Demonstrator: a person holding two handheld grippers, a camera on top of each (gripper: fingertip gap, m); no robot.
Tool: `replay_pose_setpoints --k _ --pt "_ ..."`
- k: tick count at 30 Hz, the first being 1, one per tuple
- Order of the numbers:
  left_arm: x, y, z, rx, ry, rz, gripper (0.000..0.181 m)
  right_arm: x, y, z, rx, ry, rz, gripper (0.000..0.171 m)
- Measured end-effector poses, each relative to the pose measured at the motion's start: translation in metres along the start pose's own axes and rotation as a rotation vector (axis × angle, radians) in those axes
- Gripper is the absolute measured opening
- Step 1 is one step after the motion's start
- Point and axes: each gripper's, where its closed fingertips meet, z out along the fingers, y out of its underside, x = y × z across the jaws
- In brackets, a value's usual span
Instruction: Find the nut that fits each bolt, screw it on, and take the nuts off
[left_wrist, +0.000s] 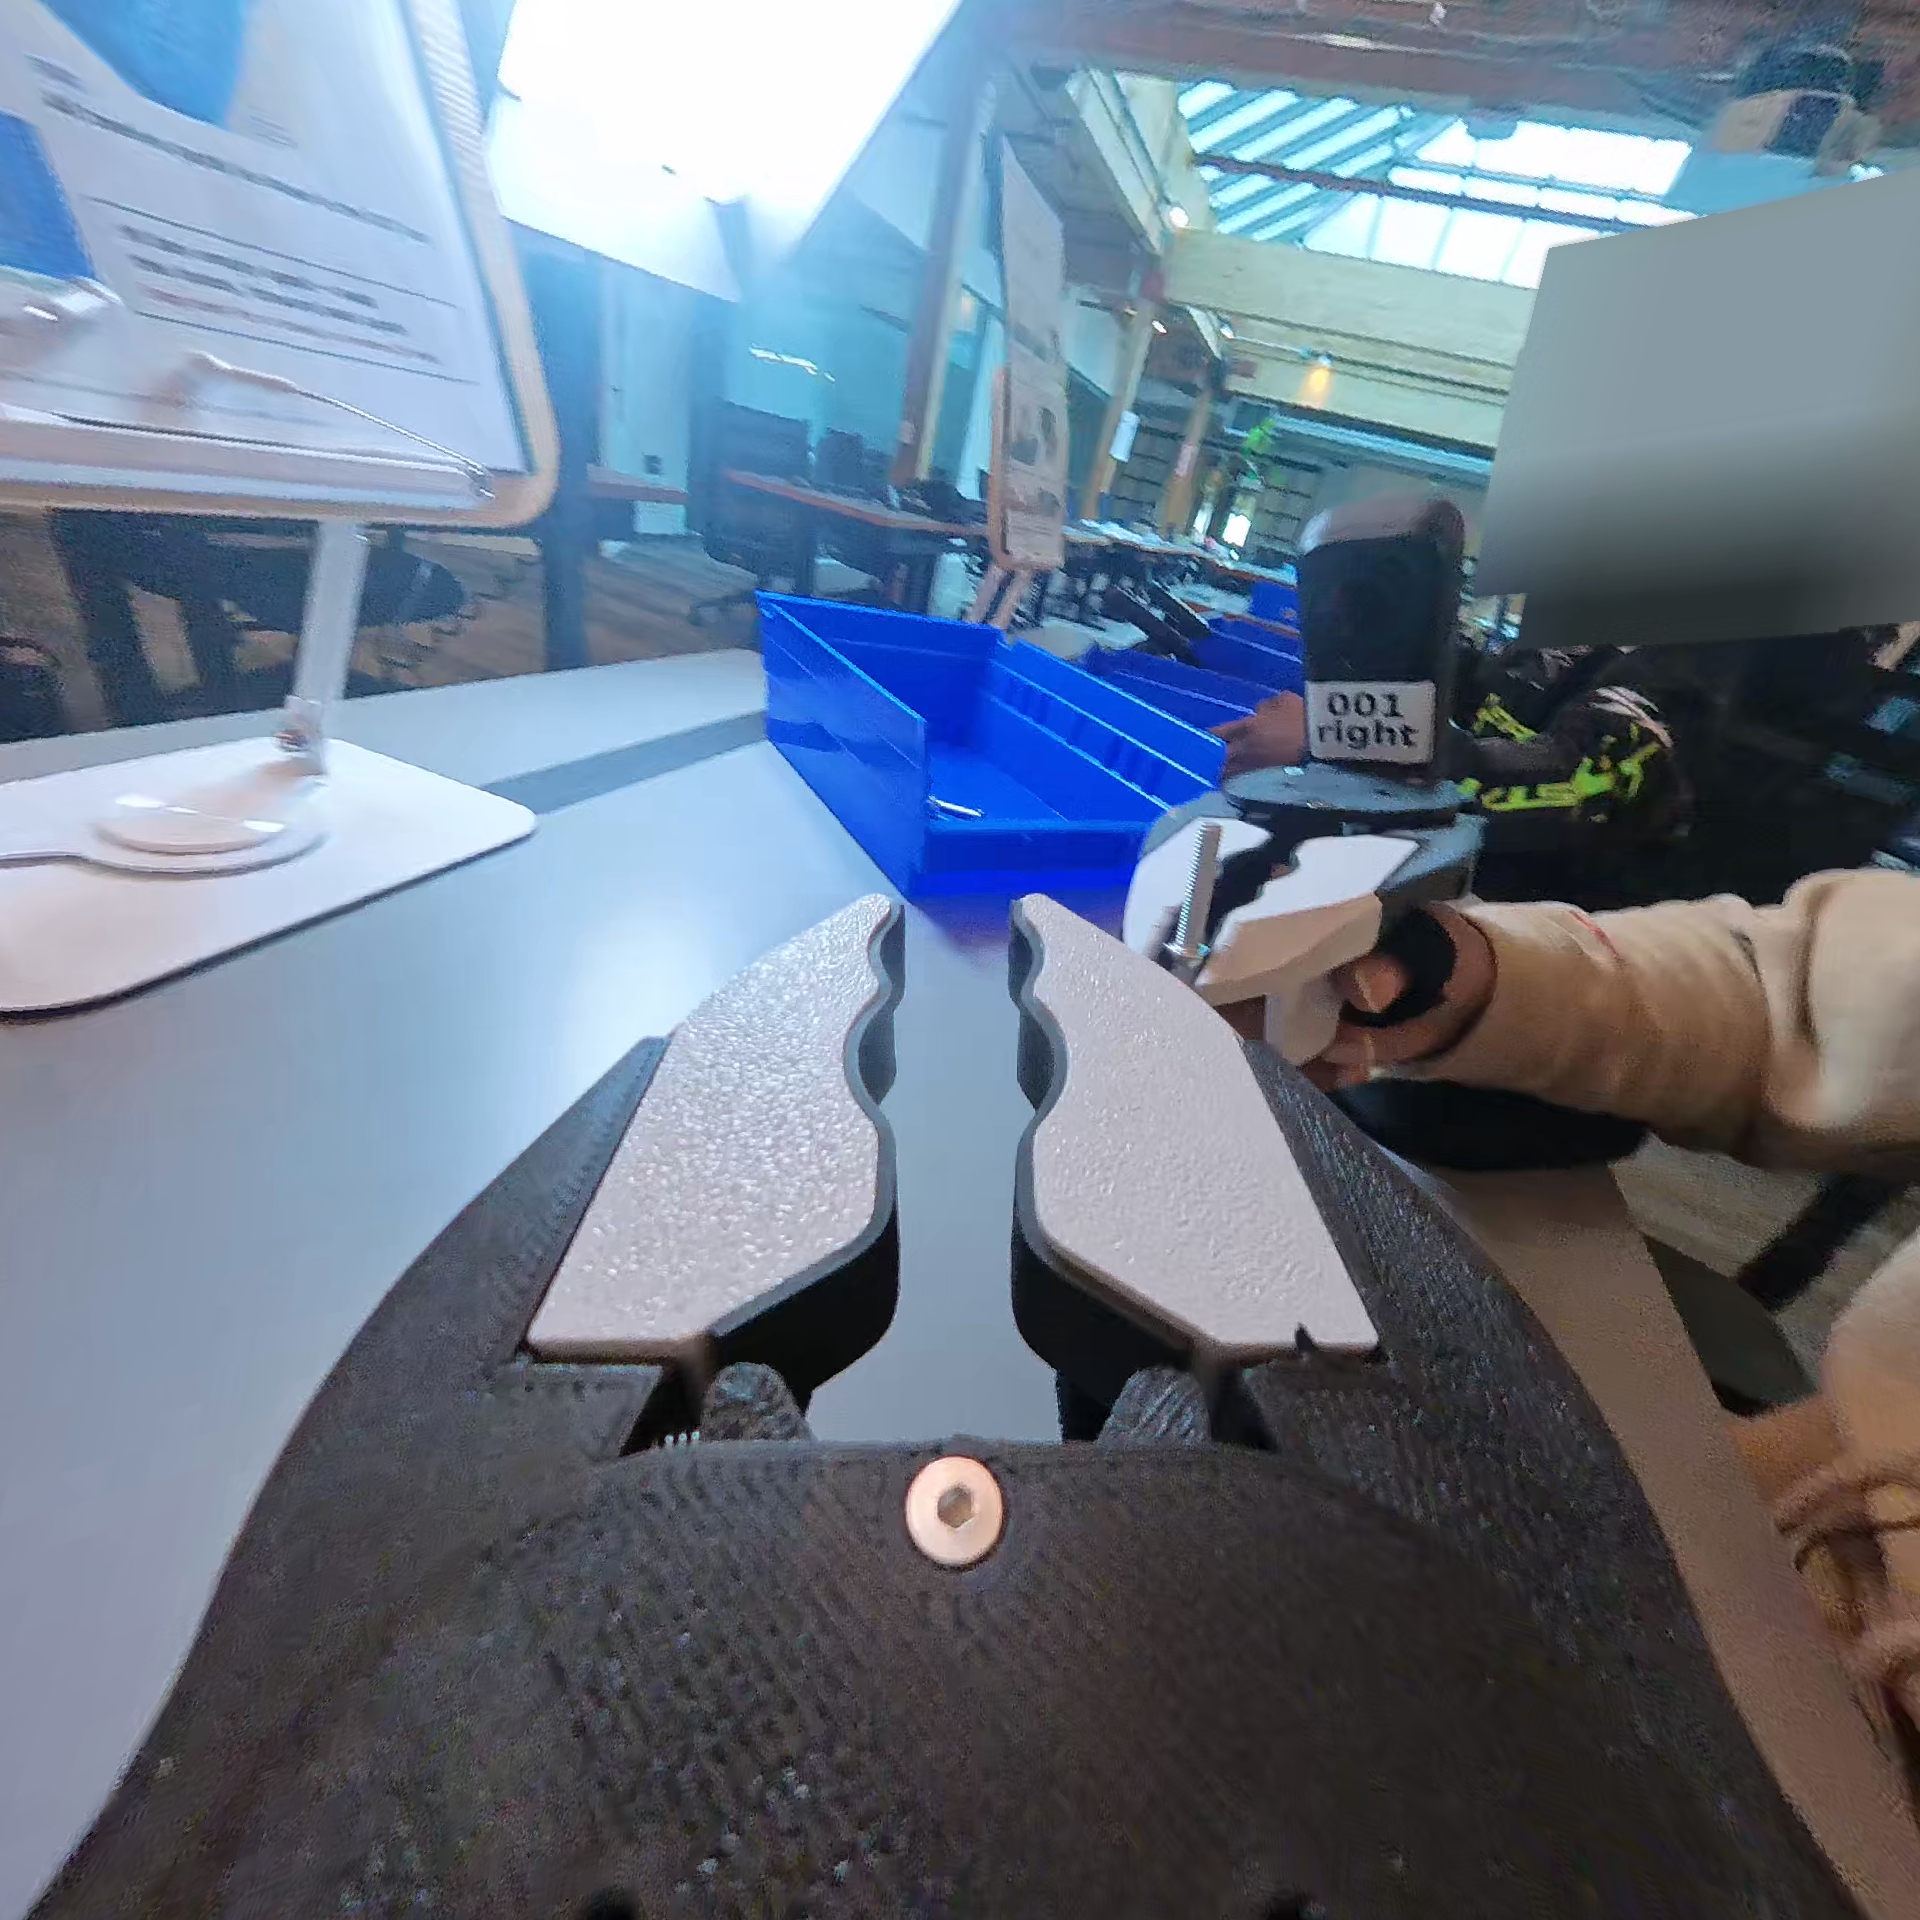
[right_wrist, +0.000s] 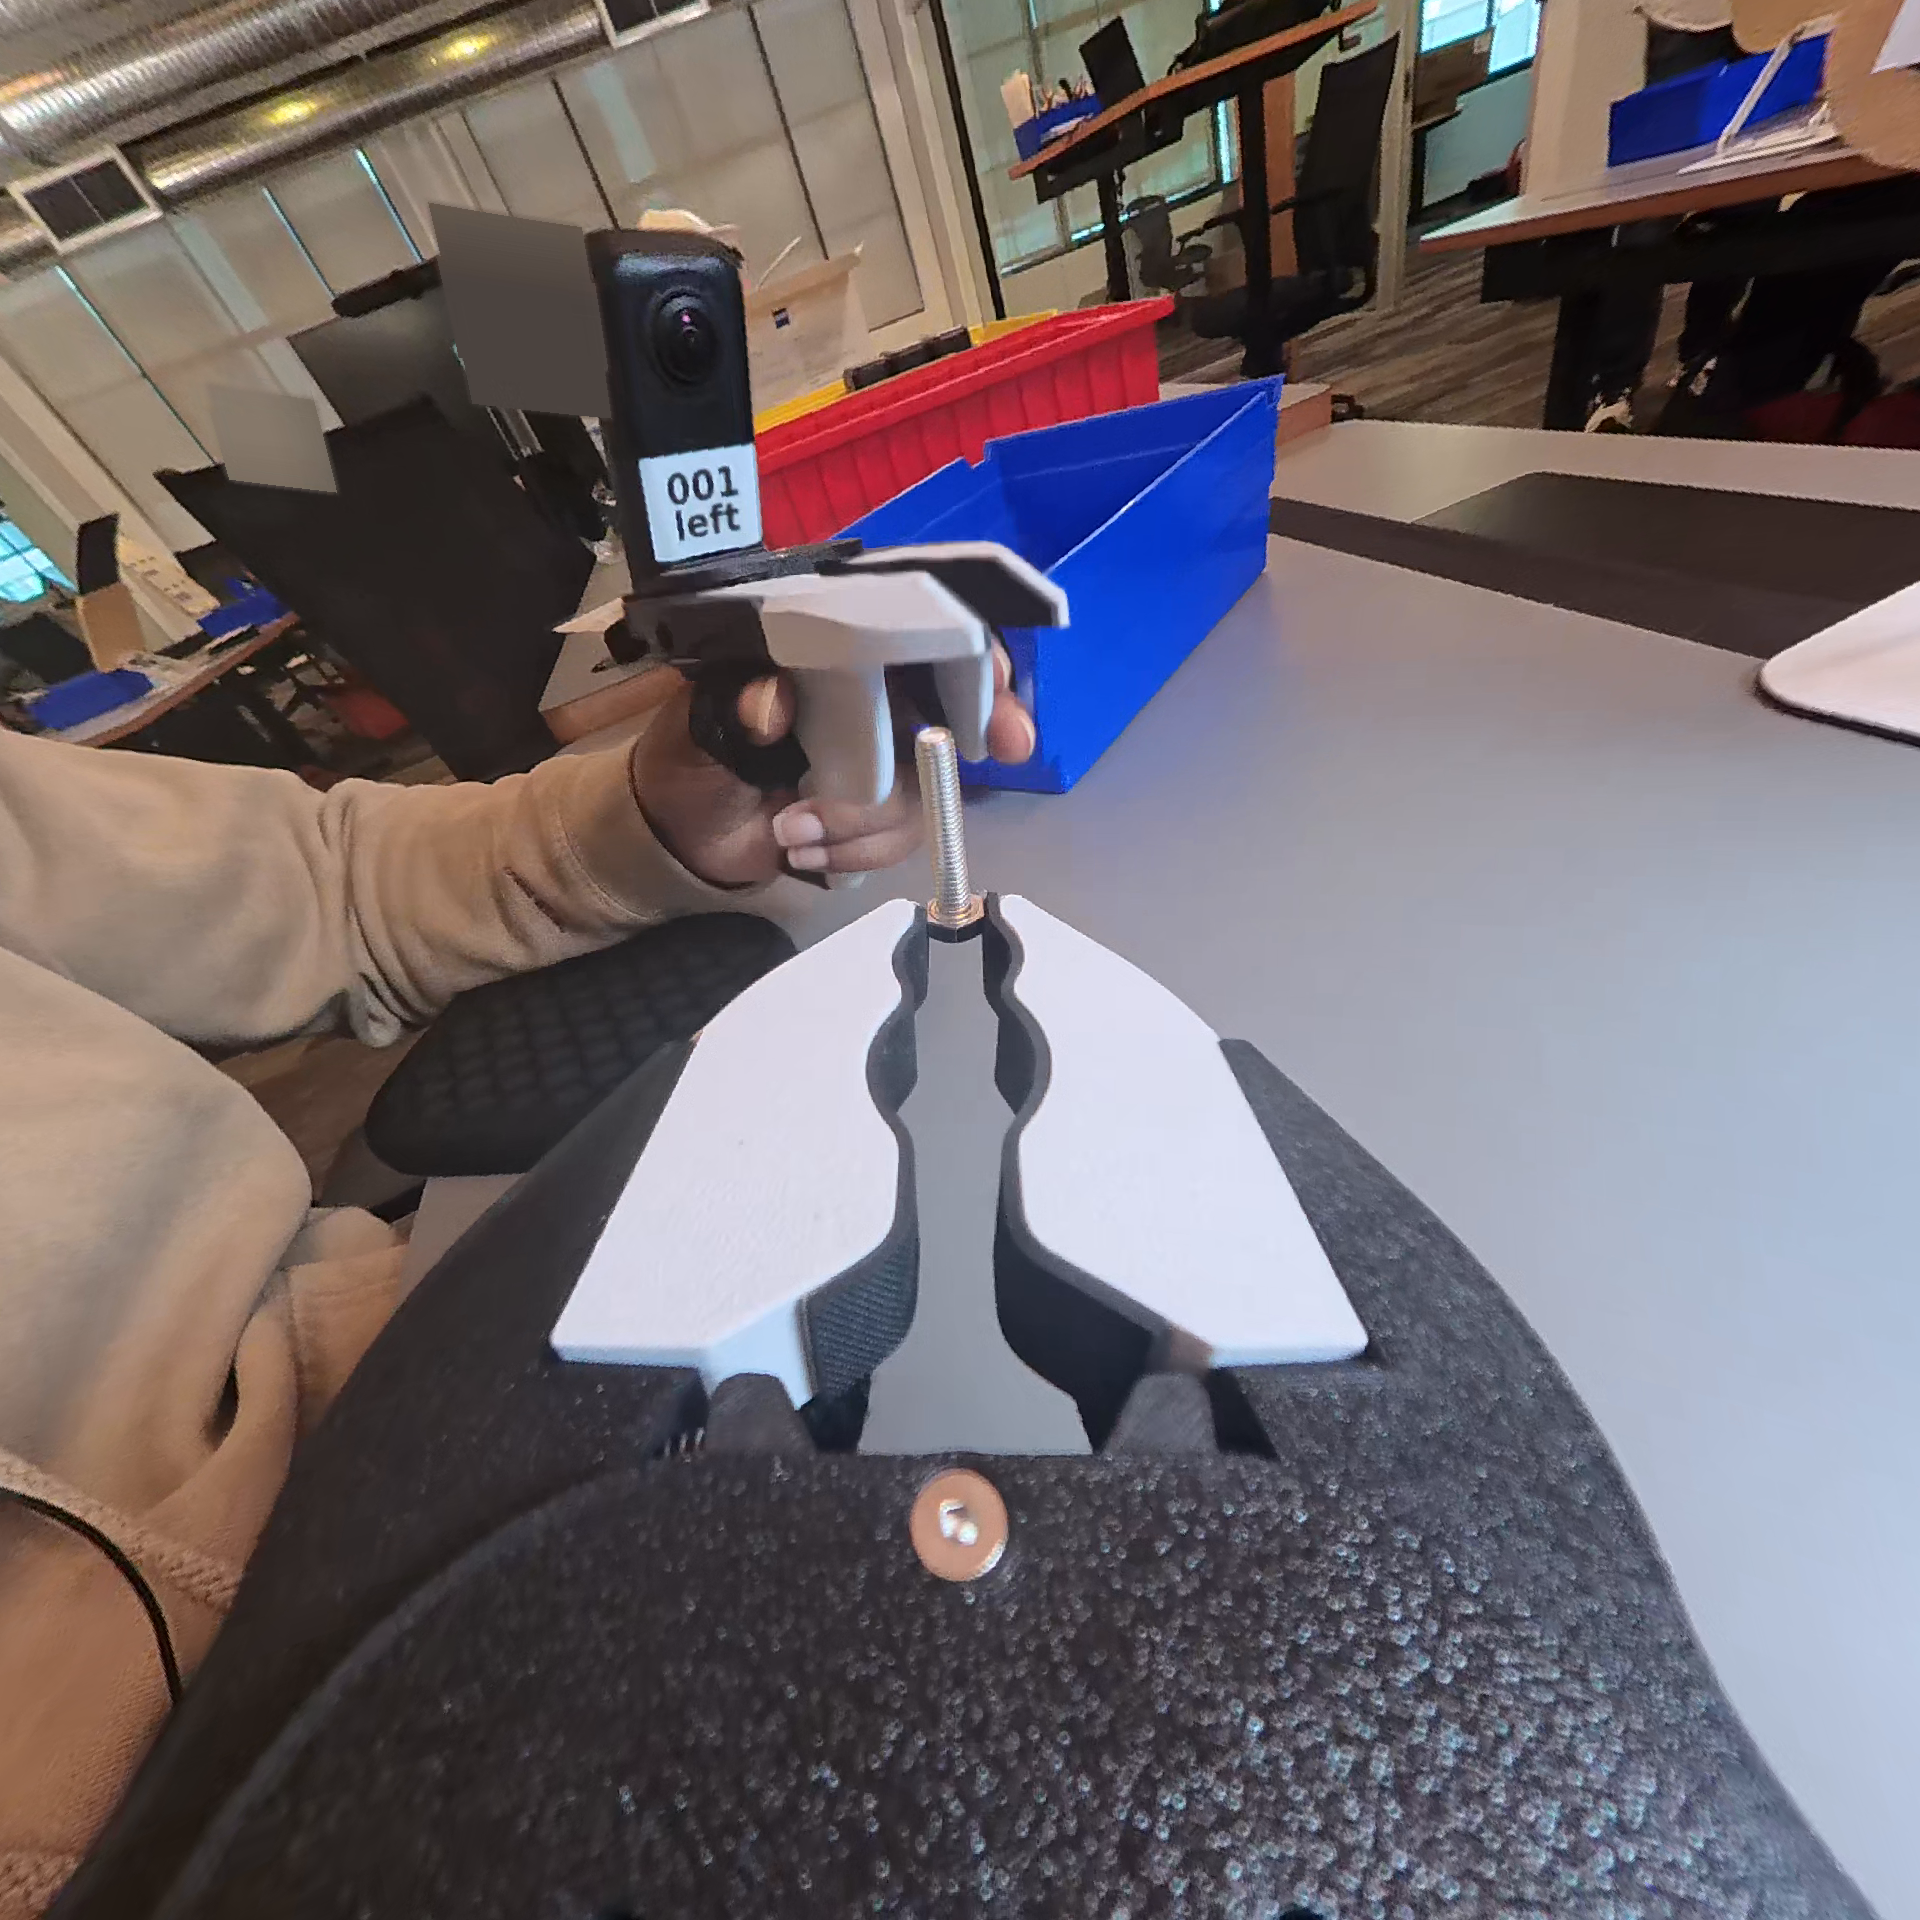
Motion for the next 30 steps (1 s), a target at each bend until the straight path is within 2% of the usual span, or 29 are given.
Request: replay_pose_setpoints --k 5,8,11,15,19,23,27,30 --pt "-0.023 -0.027 -0.019 0.128 -0.139 0.051 0.015 0.007 -0.006 -0.006 0.014 0.029 -0.011 0.01" --pt "-0.029 -0.044 -0.031 0.18 -0.195 0.109 0.011 0.022 -0.023 -0.021 0.042 0.096 -0.044 0.01" --pt "-0.031 -0.06 -0.042 0.2 -0.222 0.167 0.011 0.056 -0.054 -0.057 0.057 0.244 -0.088 0.01" --pt "-0.028 -0.089 -0.063 0.243 -0.245 0.235 0.01 0.122 -0.086 -0.132 -0.018 0.538 -0.11 0.01" --pt "-0.024 -0.114 -0.086 0.306 -0.256 0.267 0.008 0.189 -0.08 -0.199 -0.255 0.781 -0.044 0.01" --pt "-0.016 -0.13 -0.097 0.358 -0.248 0.284 0.007 0.252 -0.054 -0.253 -0.558 0.987 0.031 0.01" --pt "-0.008 -0.135 -0.098 0.37 -0.238 0.306 0.007 0.29 -0.011 -0.284 -0.844 1.06 0.221 0.01" --pt "-0.003 -0.14 -0.1 0.381 -0.231 0.321 0.006 0.294 0.028 -0.296 -1.062 1.044 0.389 0.01"
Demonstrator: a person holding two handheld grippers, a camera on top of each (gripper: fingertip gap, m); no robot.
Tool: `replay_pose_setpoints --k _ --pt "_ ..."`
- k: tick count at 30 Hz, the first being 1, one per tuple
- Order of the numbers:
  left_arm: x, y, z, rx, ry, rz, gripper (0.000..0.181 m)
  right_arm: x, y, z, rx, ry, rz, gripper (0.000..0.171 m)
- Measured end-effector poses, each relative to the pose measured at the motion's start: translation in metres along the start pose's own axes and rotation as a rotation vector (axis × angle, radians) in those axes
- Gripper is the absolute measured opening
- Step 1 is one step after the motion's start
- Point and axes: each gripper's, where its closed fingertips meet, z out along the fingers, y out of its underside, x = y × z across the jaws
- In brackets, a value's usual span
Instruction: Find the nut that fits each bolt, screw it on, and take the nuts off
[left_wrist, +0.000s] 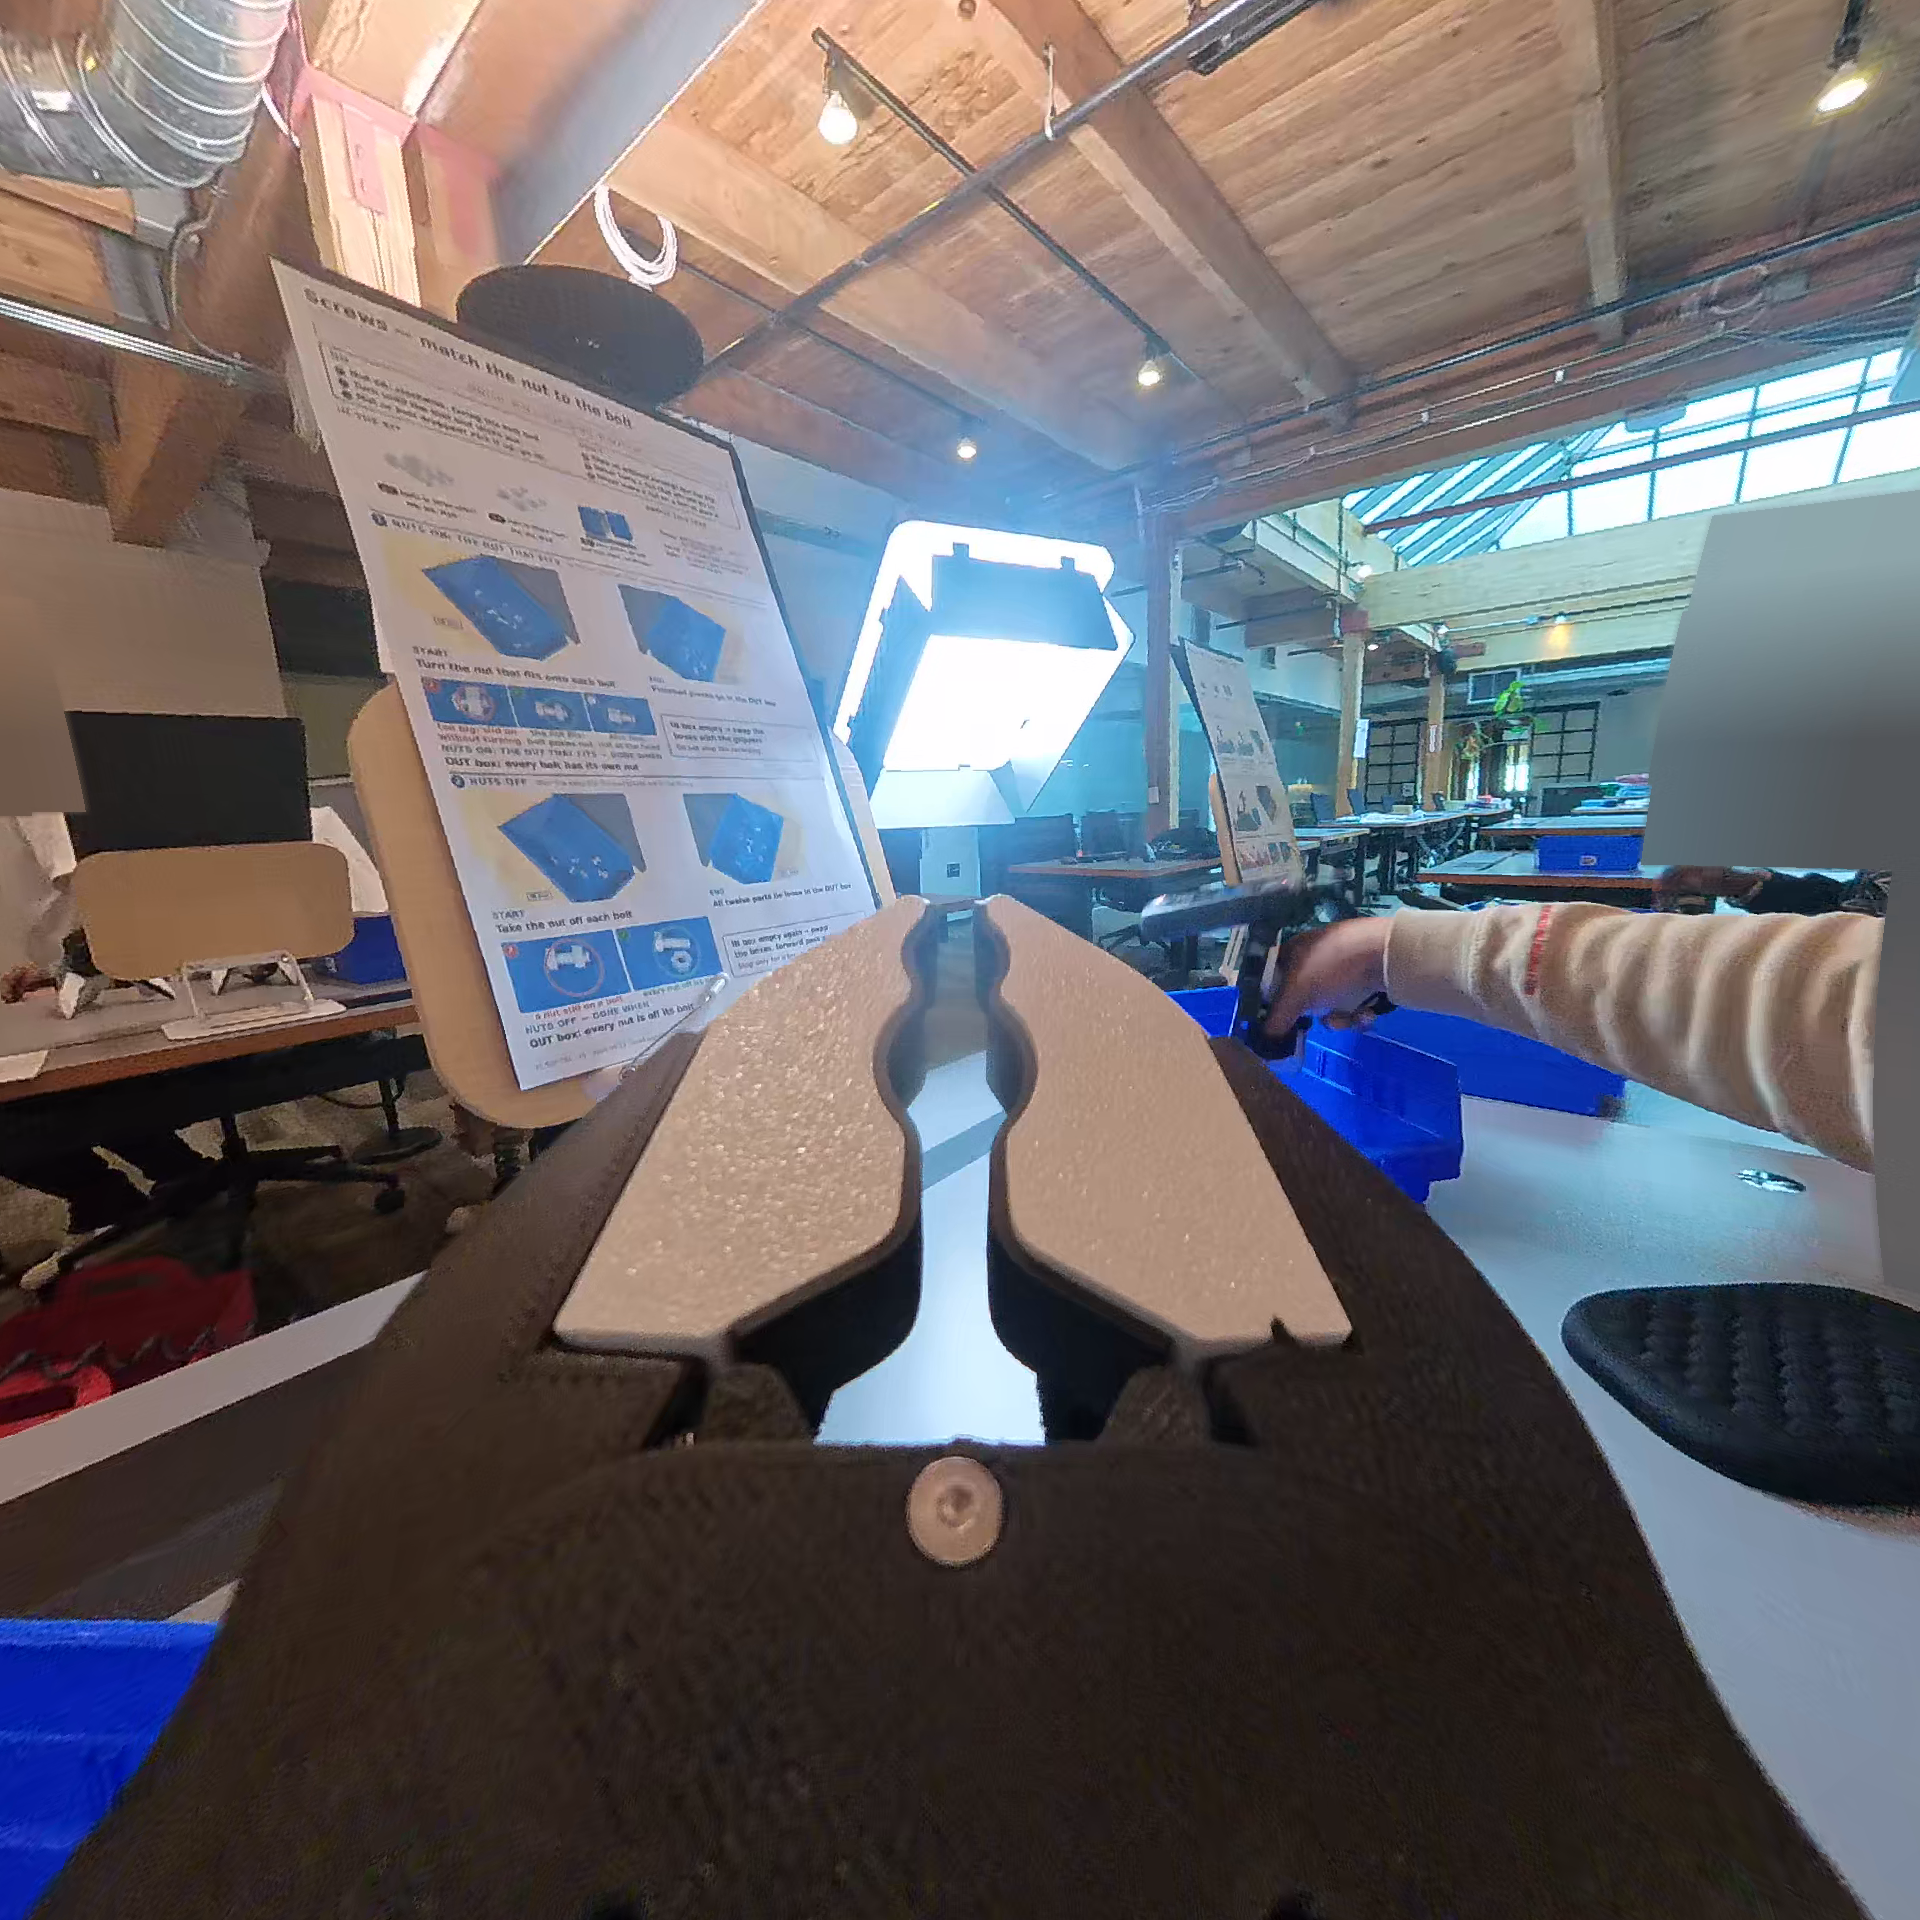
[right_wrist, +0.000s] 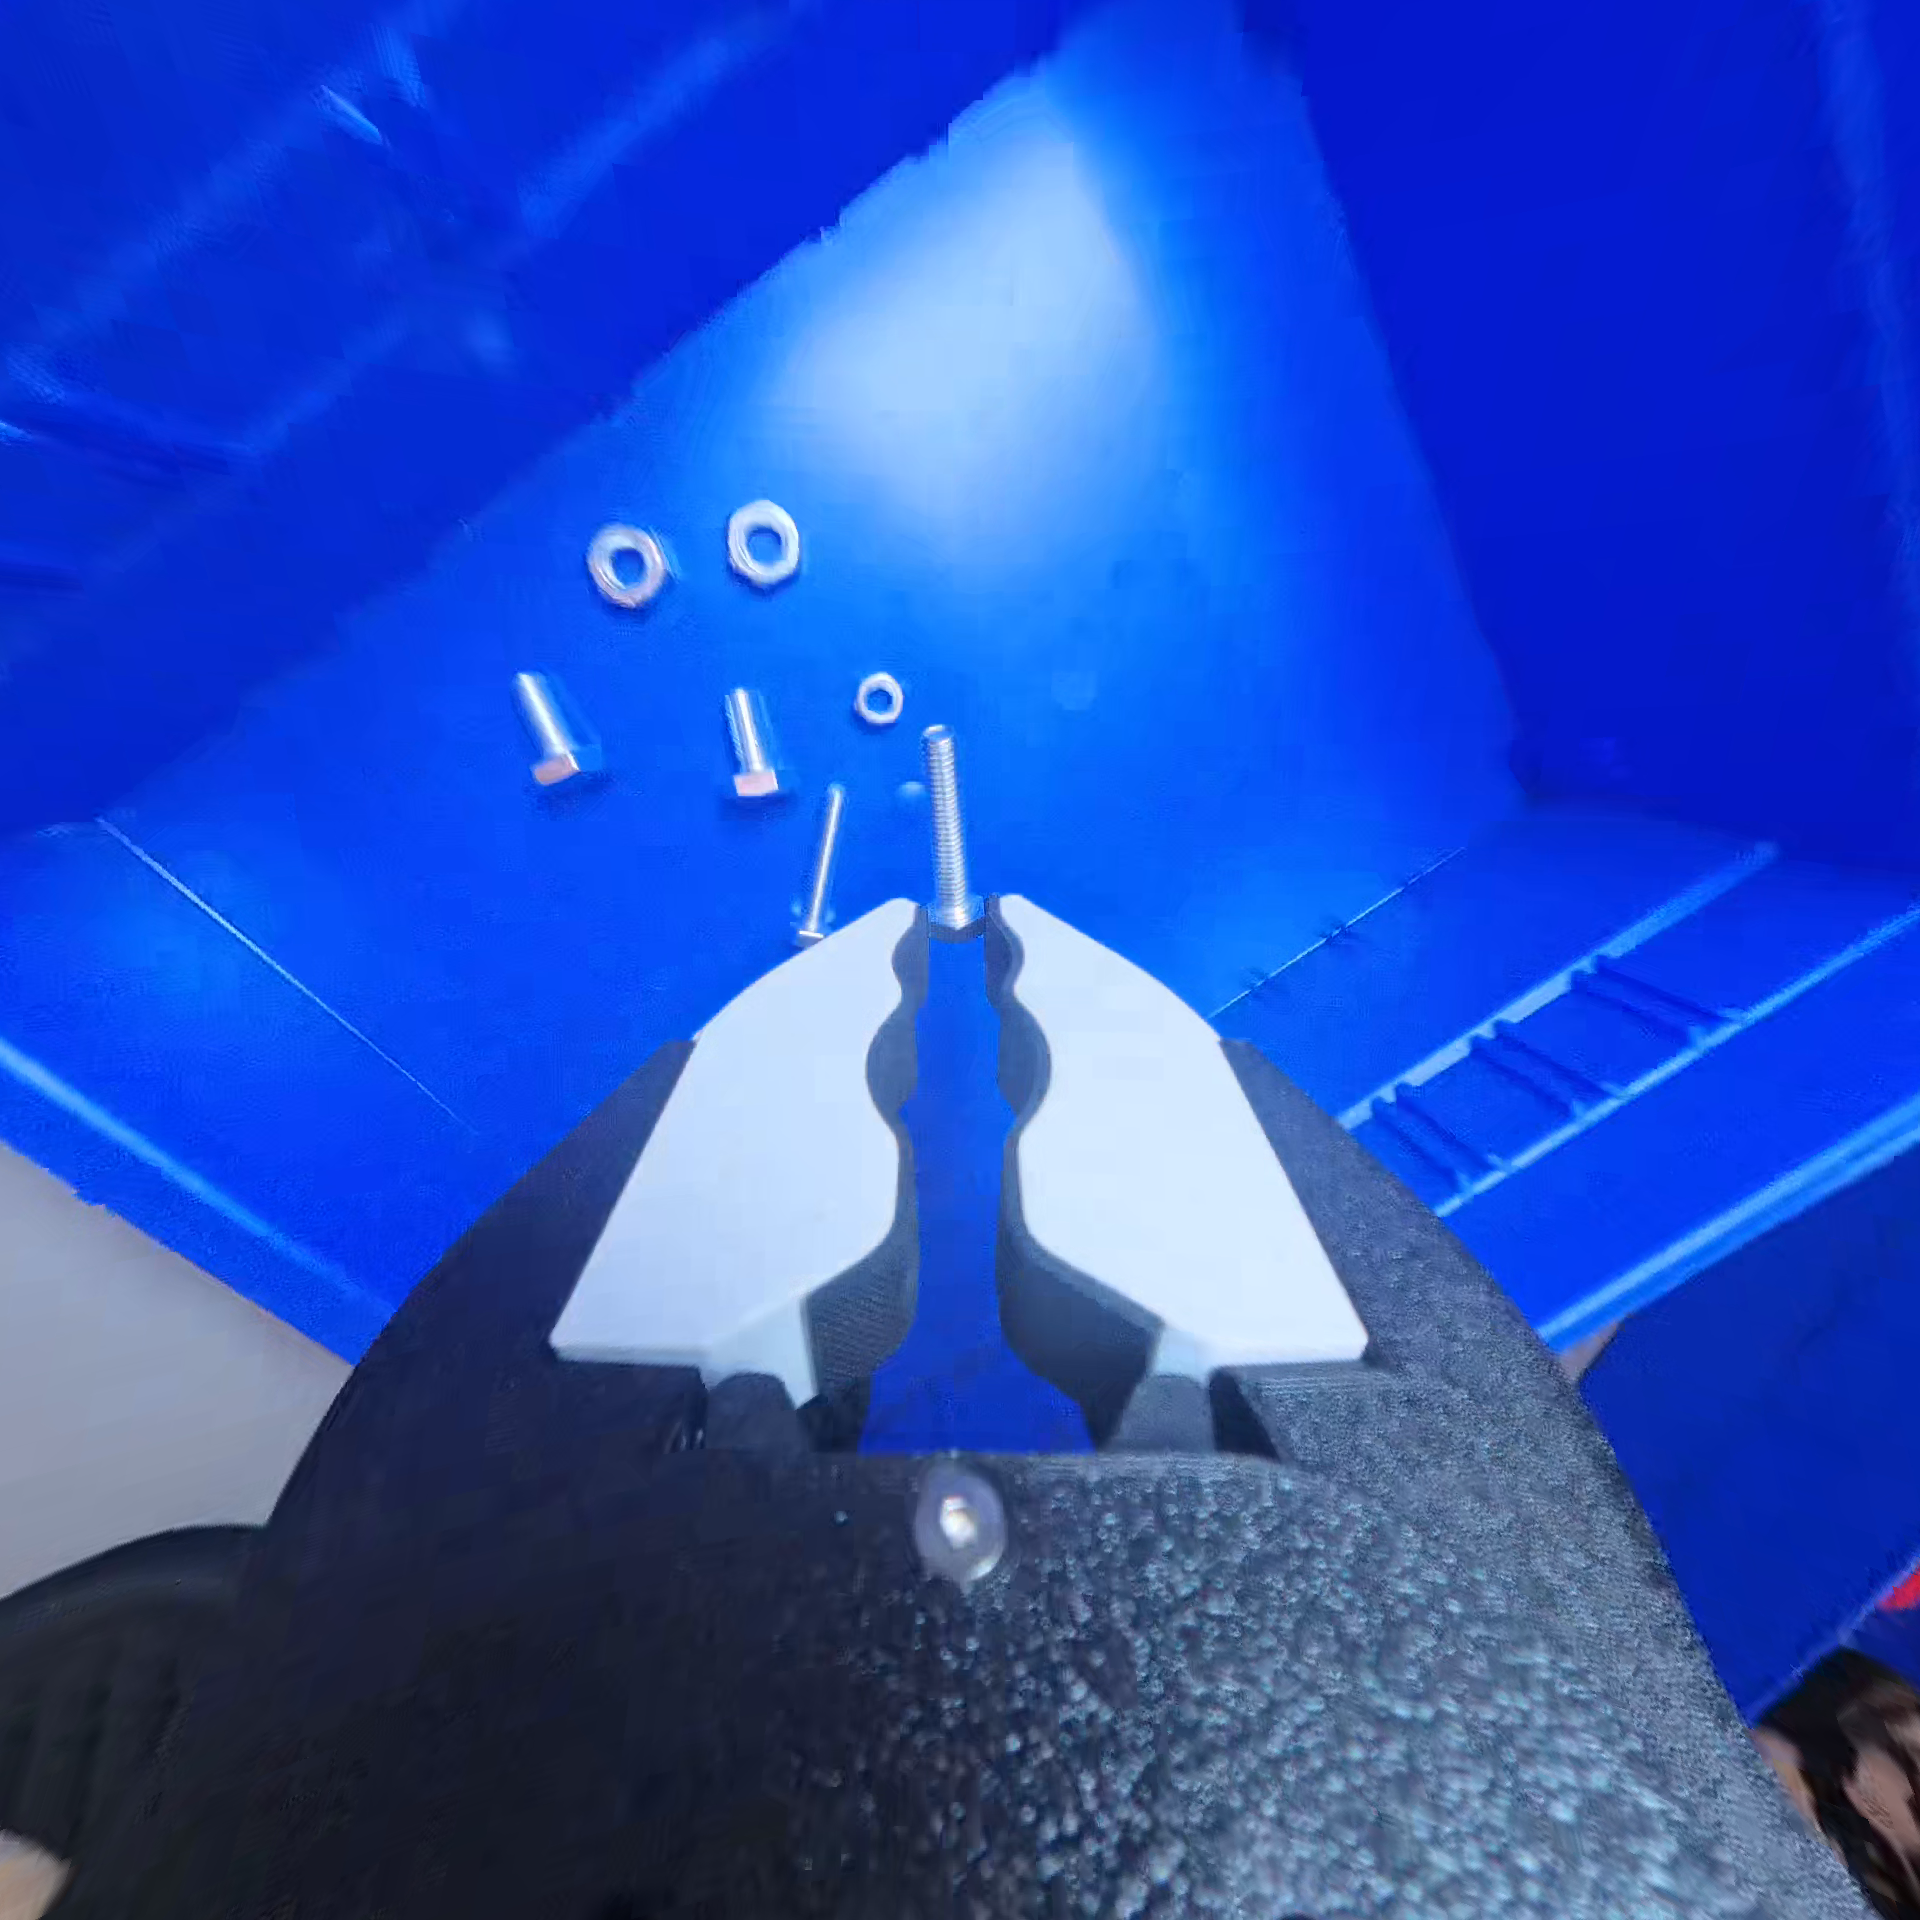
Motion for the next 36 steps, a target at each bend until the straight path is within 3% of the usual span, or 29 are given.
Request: replay_pose_setpoints --k 4,7,10,13,17,21,25,27,30,36 --pt "0.003 -0.012 -0.003 0.017 0.014 0.007 0.006 0.0 0.025 0.029 -0.198 0.002 0.045 0.01" --pt "0.003 -0.018 -0.006 0.016 0.024 0.012 0.006 -0.002 0.028 0.033 -0.201 -0.023 0.09 0.011" --pt "0.004 -0.023 -0.011 -0.025 0.049 0.01 0.009 -0.007 0.027 0.02 -0.159 -0.051 0.081 0.036" --pt "0.001 -0.024 -0.024 -0.104 0.053 0.04 0.01 -0.023 0.005 -0.015 0.072 -0.104 0.023 0.04" --pt "-0.012 -0.013 -0.056 -0.255 0.024 0.058 0.01 -0.081 -0.022 -0.087 0.553 -0.218 -0.142 0.037" --pt "-0.021 0.019 -0.106 -0.518 0.018 0.029 0.009 -0.156 0.0 -0.137 0.858 -0.324 -0.308 0.036" --pt "-0.022 0.097 -0.192 -1.029 -0.075 -0.065 0.022 -0.213 0.039 -0.143 0.949 -0.436 -0.381 0.034" --pt "-0.017 0.129 -0.228 -1.187 -0.131 -0.113 0.028 -0.229 0.053 -0.135 0.957 -0.475 -0.392 0.032" --pt "-0.021 0.158 -0.257 -1.276 -0.245 -0.116 0.031 -0.241 0.063 -0.127 0.968 -0.517 -0.388 0.029" --pt "-0.035 0.183 -0.269 -1.339 -0.341 -0.11 0.033 -0.243 0.068 -0.131 0.983 -0.557 -0.367 0.028"
